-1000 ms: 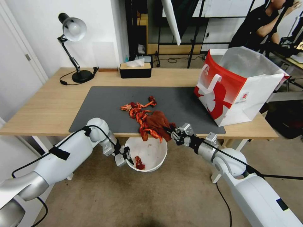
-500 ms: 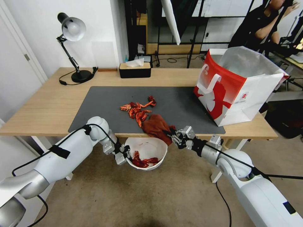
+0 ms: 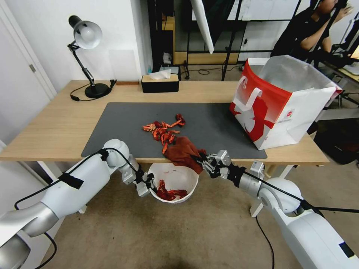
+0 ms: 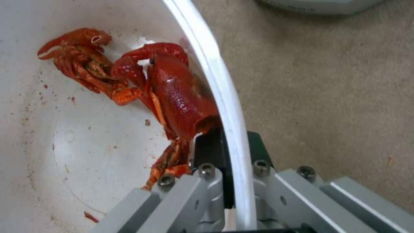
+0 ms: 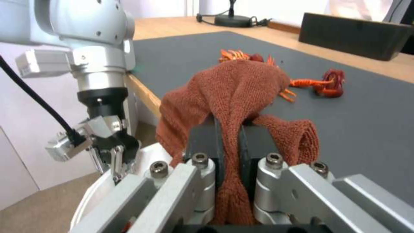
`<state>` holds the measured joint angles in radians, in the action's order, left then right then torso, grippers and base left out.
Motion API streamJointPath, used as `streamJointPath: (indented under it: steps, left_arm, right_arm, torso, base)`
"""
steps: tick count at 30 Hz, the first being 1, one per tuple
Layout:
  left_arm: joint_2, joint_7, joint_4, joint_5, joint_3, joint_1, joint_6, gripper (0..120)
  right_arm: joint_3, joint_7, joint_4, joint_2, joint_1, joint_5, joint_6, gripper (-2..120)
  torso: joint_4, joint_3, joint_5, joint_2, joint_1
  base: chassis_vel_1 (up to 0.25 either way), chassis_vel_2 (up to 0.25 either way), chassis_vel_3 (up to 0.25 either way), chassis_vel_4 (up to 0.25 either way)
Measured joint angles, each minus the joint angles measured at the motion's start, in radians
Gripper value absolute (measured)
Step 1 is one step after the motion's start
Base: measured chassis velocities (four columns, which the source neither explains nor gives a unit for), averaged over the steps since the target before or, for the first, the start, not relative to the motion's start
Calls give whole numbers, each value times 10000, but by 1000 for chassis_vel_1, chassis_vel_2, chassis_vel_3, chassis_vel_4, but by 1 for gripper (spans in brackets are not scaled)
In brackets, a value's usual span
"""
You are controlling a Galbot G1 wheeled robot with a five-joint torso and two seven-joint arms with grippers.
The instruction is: Sweep shrimp from table into container with towel, then put container into takeout bag.
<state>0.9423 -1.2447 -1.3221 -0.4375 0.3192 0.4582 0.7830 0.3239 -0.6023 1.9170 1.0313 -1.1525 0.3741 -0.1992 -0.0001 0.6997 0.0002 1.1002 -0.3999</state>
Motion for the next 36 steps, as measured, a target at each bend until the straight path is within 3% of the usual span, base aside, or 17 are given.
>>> streamJointPath:
  steps: [27,36]
  left_arm:
    - [10,4,-3,-18,-87,63,34,0]
    - [-3,15,24,-16,-89,42,71,0]
  right_arm:
    - [334,-316,853,108,-1317,-127,-75,4]
    - [457,-221,1179,44,-1207,476,9,4]
  torso:
    - [2,2,0,-1,0]
    - [-1,2,-2,-2,0]
  base:
    - [0,0,0,0]
    - [0,0,0,0]
